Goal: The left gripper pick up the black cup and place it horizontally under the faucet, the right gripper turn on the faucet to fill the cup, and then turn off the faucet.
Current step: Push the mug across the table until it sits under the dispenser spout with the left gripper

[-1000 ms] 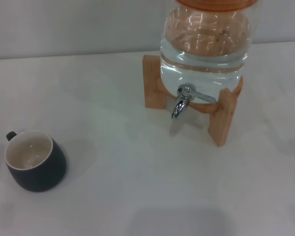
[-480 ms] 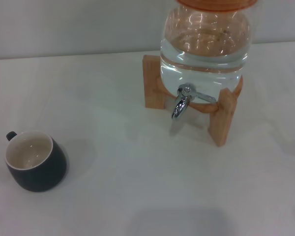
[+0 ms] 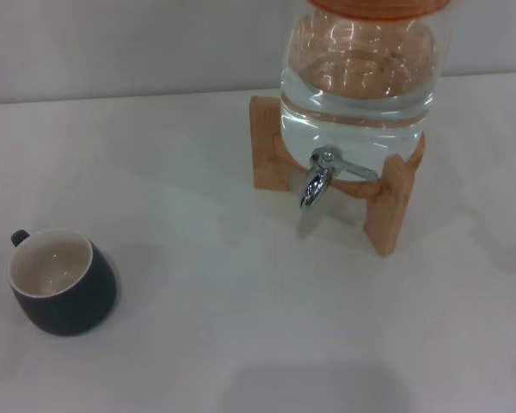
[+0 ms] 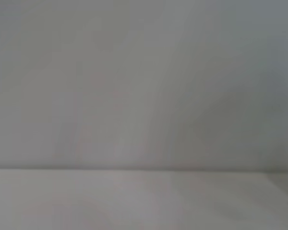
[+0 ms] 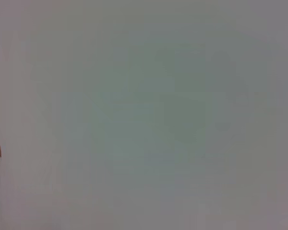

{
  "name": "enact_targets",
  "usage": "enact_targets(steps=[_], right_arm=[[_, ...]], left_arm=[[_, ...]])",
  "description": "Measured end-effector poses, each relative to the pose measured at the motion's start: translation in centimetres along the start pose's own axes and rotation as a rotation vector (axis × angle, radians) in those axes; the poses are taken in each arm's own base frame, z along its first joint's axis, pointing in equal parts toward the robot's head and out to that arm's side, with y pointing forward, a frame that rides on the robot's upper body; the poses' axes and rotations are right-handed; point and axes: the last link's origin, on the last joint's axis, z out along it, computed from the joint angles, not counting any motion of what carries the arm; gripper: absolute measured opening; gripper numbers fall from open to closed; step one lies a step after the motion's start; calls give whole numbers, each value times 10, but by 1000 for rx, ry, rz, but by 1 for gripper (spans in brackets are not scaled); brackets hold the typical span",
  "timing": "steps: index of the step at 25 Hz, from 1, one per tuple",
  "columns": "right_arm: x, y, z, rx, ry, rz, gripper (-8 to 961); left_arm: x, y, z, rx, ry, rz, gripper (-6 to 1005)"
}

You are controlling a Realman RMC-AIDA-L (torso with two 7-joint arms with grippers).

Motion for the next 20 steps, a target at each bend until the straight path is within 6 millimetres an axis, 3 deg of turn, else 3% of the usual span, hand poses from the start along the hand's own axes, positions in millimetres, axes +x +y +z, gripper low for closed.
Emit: enact_targets(steps=[20], right_arm=[[0, 0, -12, 10, 2, 17, 836]], left_arm=[[2, 5, 55, -78, -213, 129, 868]])
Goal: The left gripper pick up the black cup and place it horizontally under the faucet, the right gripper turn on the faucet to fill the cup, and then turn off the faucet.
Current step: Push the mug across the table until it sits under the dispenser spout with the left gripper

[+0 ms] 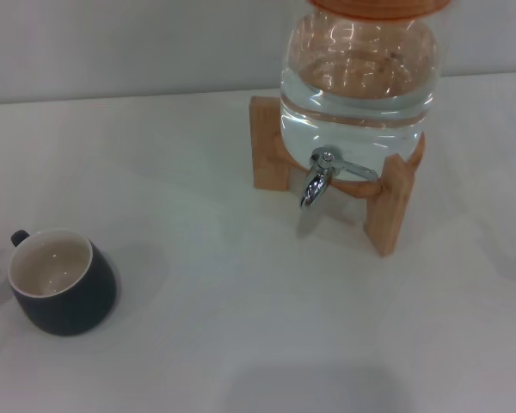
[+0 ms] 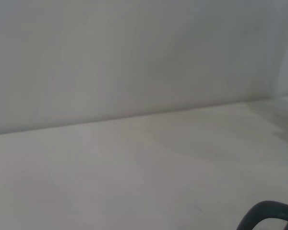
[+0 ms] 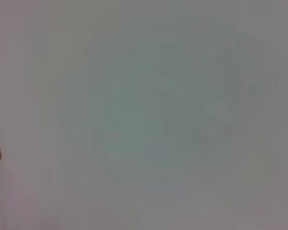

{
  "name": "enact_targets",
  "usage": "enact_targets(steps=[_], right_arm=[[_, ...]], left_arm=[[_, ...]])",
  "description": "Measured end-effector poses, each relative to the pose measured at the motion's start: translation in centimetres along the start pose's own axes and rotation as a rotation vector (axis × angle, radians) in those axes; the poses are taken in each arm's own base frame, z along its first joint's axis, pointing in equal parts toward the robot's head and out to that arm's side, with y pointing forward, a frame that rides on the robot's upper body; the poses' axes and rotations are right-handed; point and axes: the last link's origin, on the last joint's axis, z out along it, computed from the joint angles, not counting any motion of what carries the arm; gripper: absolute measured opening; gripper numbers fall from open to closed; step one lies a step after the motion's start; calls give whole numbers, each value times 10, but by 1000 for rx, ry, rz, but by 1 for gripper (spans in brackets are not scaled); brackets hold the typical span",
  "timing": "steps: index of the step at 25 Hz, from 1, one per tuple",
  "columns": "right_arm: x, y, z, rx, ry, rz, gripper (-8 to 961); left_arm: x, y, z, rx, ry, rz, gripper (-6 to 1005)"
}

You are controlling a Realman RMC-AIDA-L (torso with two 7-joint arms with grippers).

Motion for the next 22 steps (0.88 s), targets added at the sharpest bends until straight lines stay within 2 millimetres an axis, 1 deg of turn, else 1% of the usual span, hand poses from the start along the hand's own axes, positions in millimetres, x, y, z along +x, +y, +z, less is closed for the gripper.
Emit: enact_targets(steps=[2, 10, 13, 15, 22], right_arm=[[0, 0, 0, 1, 0, 3, 836], [2, 1, -1, 13, -3, 19, 836], [2, 1, -1, 23, -7, 27, 836], [2, 1, 0, 22, -10, 37, 836], [2, 2, 1, 16, -16, 43, 836]], left_arm=[[2, 2, 6, -12, -15, 22, 863], [8, 0, 12, -16, -26, 92, 845], [11, -2, 14, -6, -43, 126, 728], [11, -1, 20, -6, -71, 152, 650], [13, 3, 29, -16, -94, 179, 650]])
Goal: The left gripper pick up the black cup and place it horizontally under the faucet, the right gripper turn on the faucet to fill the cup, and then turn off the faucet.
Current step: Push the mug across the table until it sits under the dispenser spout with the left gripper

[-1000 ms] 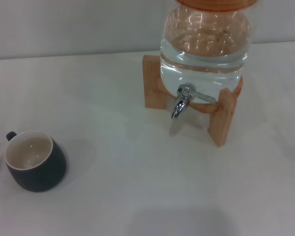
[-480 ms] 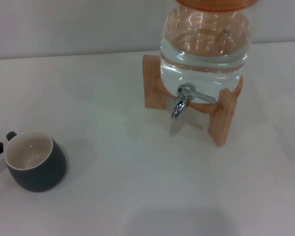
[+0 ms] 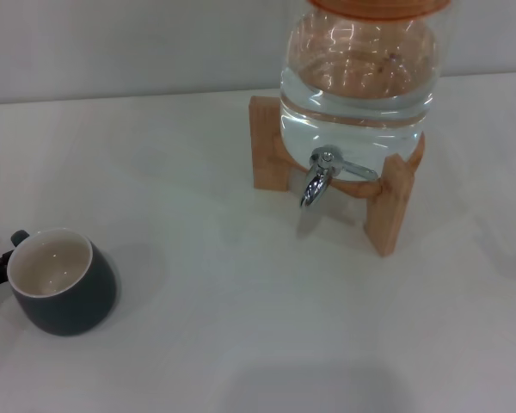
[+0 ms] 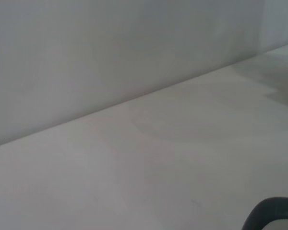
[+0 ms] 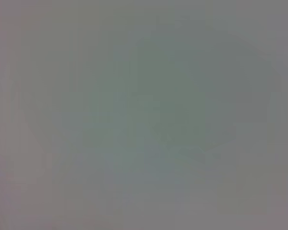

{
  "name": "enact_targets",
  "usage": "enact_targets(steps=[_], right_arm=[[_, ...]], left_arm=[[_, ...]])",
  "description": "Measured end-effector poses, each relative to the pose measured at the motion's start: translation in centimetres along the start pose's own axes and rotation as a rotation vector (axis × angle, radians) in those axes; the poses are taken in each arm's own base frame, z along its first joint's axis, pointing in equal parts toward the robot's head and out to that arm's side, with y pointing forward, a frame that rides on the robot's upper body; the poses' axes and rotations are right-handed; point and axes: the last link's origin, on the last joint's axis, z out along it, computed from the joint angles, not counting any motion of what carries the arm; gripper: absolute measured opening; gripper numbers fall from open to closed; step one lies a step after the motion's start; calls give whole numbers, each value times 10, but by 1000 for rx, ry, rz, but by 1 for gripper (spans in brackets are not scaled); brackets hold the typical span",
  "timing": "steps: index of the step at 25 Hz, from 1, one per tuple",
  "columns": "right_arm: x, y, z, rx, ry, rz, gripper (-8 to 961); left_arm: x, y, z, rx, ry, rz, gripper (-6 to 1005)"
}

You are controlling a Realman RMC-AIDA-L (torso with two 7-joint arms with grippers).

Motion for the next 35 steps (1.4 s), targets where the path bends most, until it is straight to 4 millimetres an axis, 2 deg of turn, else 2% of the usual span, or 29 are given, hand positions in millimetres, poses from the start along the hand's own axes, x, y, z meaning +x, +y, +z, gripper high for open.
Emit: enact_targets(steps=[20, 35], right_arm=[[-1, 1, 5, 11, -23, 22, 835], [1, 1, 5, 29, -24, 31, 835]], left_arm=[[24, 5, 16, -76, -1, 91, 651], [32, 6, 20, -75, 10, 128, 652]])
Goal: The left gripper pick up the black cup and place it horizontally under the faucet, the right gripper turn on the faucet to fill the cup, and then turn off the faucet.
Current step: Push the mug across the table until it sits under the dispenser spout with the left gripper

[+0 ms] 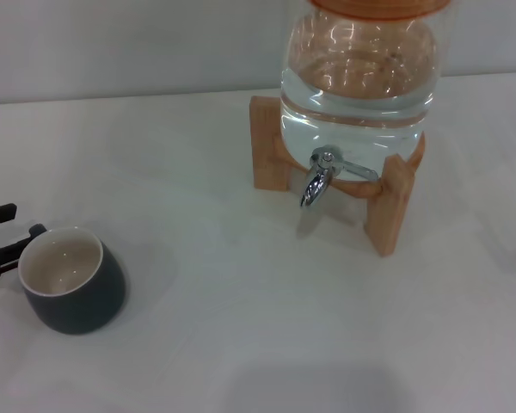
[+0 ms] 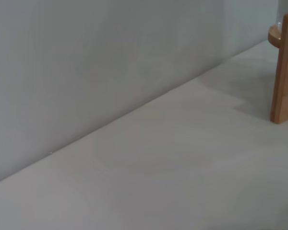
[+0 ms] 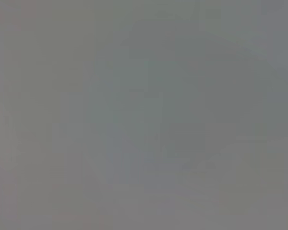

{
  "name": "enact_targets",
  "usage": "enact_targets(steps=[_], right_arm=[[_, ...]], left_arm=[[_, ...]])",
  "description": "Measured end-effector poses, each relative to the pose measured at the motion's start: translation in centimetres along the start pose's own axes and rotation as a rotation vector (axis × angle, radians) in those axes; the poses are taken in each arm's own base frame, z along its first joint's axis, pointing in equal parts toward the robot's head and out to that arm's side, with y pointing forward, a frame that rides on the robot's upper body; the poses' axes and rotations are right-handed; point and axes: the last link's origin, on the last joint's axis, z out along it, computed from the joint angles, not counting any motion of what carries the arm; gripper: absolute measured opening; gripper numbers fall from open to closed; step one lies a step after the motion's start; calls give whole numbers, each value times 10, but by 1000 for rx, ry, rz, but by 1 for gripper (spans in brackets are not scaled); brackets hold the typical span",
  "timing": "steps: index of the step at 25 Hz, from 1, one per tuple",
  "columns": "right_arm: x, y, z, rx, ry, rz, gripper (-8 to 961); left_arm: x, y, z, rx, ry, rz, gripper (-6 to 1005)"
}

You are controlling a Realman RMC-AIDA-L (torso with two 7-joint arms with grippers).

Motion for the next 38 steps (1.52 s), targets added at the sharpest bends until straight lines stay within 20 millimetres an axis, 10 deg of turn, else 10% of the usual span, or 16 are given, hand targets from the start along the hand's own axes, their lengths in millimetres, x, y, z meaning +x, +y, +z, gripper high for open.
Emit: enact_targets(steps=[10, 18, 38], right_arm=[[1, -1, 3, 10, 0, 3, 834], [1, 0, 7, 8, -1, 2, 834], [5, 22, 32, -142, 10, 6, 833]], left_arm=[[7, 6, 11, -29, 0, 27, 493], [5, 11, 14, -33, 6, 31, 86], [20, 24, 30, -57, 56, -88, 96]])
